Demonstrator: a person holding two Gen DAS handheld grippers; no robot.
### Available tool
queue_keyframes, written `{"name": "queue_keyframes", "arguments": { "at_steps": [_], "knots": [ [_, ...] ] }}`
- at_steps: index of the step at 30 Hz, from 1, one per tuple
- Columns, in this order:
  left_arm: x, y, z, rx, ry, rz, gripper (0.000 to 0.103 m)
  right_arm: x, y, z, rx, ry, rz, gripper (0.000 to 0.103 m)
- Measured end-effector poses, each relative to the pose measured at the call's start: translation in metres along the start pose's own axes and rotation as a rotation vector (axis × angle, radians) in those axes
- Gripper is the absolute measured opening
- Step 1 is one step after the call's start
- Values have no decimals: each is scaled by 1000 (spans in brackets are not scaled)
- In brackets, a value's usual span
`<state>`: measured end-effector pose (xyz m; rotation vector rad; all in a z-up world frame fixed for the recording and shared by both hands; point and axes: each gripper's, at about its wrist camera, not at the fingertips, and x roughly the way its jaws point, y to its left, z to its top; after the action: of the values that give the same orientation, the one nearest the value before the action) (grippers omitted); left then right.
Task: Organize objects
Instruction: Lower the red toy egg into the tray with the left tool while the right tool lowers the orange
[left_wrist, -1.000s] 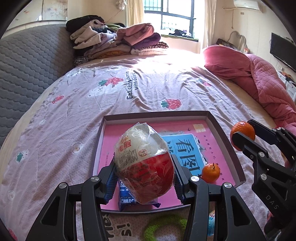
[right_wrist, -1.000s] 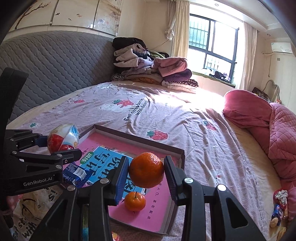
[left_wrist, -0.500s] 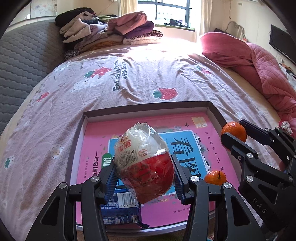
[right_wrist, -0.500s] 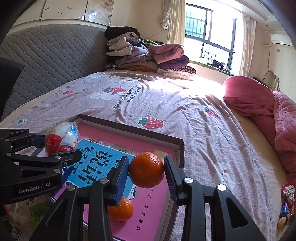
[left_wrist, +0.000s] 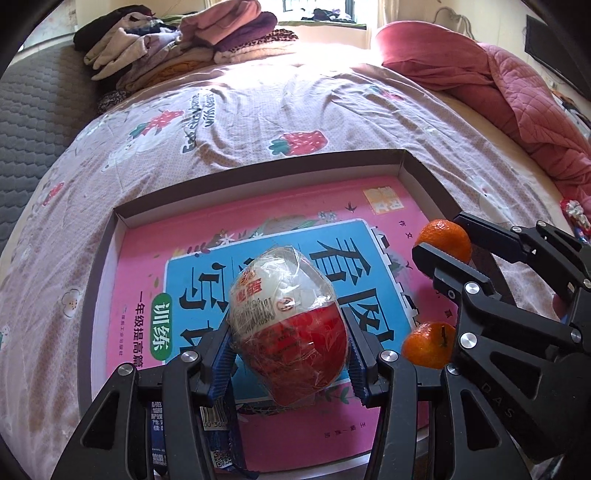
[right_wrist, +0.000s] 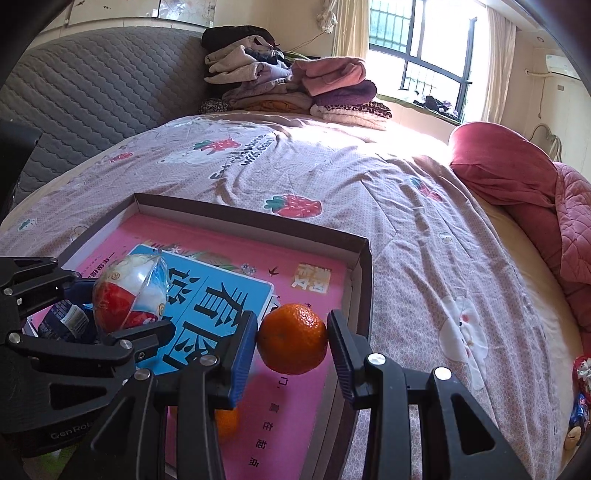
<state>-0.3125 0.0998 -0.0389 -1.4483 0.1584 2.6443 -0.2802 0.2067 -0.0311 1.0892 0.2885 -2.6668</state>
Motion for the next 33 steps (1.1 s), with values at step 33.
{"name": "queue_keyframes", "arguments": {
  "at_steps": [33],
  "knots": [
    [-6,10,-2,-25,17,2,58,8,2,-3,-16,40,-21,46]
  ]
}}
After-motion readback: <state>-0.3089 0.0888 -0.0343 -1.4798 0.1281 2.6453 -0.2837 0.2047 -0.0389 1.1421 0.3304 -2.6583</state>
